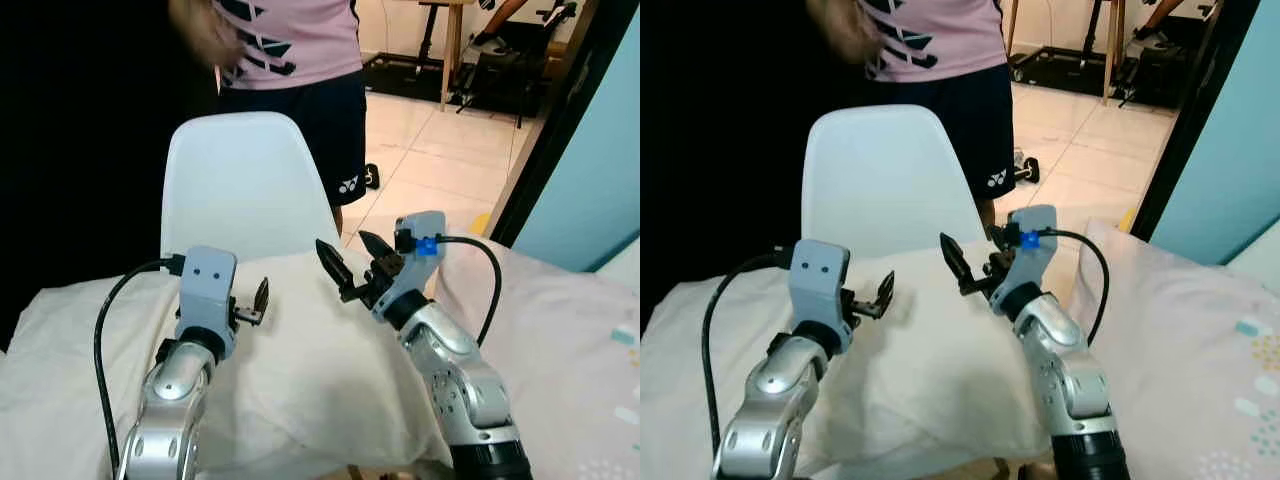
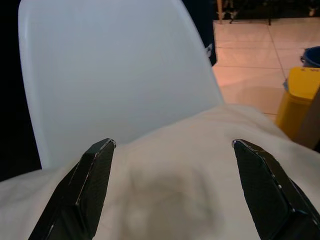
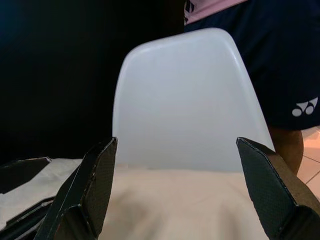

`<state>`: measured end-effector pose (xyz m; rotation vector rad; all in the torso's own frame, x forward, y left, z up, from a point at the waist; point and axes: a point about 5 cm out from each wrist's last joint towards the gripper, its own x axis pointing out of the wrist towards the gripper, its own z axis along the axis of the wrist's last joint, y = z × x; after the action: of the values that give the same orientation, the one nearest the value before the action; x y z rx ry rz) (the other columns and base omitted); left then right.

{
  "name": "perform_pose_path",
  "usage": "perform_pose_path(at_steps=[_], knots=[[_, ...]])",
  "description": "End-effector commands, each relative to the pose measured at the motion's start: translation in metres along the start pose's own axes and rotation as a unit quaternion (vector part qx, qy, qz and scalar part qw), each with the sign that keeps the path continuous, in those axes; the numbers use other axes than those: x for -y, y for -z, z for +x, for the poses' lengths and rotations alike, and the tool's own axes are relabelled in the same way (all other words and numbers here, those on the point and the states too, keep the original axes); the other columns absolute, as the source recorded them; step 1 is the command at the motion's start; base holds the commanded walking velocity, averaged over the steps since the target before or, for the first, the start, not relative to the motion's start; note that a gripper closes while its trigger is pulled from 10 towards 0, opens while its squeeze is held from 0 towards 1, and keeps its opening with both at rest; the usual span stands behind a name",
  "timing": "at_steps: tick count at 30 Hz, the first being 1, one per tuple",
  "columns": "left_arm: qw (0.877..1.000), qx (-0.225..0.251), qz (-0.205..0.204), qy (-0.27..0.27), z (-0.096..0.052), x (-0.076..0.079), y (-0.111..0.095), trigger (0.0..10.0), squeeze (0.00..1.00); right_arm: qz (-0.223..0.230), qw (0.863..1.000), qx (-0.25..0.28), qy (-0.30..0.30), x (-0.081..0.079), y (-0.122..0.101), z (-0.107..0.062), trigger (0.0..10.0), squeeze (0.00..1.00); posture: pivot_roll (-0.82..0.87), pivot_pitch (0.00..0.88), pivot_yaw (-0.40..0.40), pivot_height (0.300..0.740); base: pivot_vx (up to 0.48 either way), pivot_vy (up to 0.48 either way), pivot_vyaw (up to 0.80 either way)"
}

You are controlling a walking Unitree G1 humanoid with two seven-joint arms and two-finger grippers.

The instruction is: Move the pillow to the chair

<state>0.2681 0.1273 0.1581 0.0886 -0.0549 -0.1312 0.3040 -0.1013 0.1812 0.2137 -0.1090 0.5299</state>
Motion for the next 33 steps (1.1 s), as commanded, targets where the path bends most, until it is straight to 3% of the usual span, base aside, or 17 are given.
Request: perform_pose_path(at_steps=[1, 14, 33], knots=[[1.000, -0.017, -0.019, 0.006, -0.0004, 0.0121, 0.0072, 10.0, 0.00, -0.002, 1.000, 0.006, 0.001, -0.0004, -0.0013, -0.0006, 10.0, 0.00, 0.08, 0.000, -0.023, 0.624, 0.000, 0.000, 0.00], [1.000, -0.005, -0.010, 0.019, 0.0002, 0.0175, 0.0039, 10.0, 0.00, -0.003, 1.000, 0.008, 0.000, -0.0002, -0.0020, 0.0007, 10.0, 0.00, 0.08, 0.000, -0.029, 0.674, -0.241, 0.000, 0.00], [1.000, 0.000, -0.028, 0.004, 0.0021, 0.0124, 0.0034, 10.0, 0.00, 0.007, 1.000, 0.009, 0.007, 0.0028, -0.0041, 0.0027, 10.0, 0.00, 0.08, 0.000, -0.039, 0.740, 0.000, 0.000, 0.00]])
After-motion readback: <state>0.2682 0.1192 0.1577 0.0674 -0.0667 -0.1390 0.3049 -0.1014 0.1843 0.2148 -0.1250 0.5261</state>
